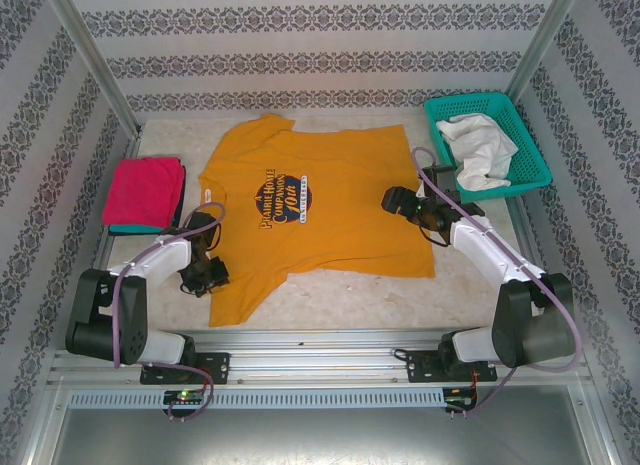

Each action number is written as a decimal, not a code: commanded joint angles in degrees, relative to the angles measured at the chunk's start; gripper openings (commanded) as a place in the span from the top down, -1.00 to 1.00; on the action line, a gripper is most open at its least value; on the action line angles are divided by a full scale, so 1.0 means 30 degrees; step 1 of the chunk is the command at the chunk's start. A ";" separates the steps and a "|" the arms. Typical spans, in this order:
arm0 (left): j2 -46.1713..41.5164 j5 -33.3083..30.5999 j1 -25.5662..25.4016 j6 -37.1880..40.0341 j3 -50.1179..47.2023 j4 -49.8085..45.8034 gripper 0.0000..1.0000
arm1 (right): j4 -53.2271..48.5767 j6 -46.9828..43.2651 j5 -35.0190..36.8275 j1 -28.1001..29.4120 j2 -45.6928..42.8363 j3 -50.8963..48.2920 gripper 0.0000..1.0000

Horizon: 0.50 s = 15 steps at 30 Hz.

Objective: Fold and stack the t-shirts

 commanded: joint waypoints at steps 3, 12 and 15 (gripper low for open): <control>0.0182 0.0474 0.0201 0.0014 -0.0103 0.1268 0.26 | -0.0132 0.0059 -0.0048 -0.0144 -0.0466 -0.0317 -0.68; 0.0185 0.0644 0.0345 0.0040 0.0299 0.1487 0.49 | 0.0306 0.0203 -0.0267 -0.0141 -0.0259 -0.0550 -0.68; 0.0769 0.0679 0.0347 -0.0175 -0.0123 0.2020 0.44 | 0.0219 0.0099 -0.0181 -0.0144 -0.0390 -0.0615 -0.68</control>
